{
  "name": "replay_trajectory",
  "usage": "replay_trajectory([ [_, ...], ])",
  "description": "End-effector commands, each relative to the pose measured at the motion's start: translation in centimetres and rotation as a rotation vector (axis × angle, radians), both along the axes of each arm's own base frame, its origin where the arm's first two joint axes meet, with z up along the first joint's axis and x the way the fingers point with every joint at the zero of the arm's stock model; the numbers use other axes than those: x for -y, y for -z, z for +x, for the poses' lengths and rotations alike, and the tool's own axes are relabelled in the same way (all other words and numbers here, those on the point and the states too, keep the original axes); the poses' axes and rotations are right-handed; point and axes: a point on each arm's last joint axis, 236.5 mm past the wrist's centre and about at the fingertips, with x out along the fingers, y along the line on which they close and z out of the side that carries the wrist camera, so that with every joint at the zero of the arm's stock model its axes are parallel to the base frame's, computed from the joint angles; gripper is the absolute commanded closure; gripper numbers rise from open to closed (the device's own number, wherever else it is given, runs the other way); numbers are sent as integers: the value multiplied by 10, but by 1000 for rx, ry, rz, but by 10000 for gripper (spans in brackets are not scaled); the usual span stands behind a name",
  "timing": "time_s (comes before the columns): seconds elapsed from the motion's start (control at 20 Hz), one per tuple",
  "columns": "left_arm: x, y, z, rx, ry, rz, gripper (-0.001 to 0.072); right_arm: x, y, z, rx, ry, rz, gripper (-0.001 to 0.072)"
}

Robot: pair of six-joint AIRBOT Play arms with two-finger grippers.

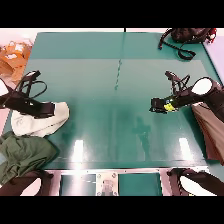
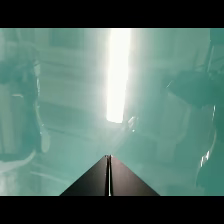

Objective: Fold the shirts.

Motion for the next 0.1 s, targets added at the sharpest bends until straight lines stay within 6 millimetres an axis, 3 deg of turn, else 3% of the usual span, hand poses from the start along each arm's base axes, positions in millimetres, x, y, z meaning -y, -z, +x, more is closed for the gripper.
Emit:
replay_trajectory([
  [0.0, -4, 2, -2, 4, -5, 18, 677, -4, 1, -2, 1, -12, 0, 695],
  [0.05, -4, 2, -2, 5, -5, 18, 677, -4, 1, -2, 1, -12, 0, 695],
])
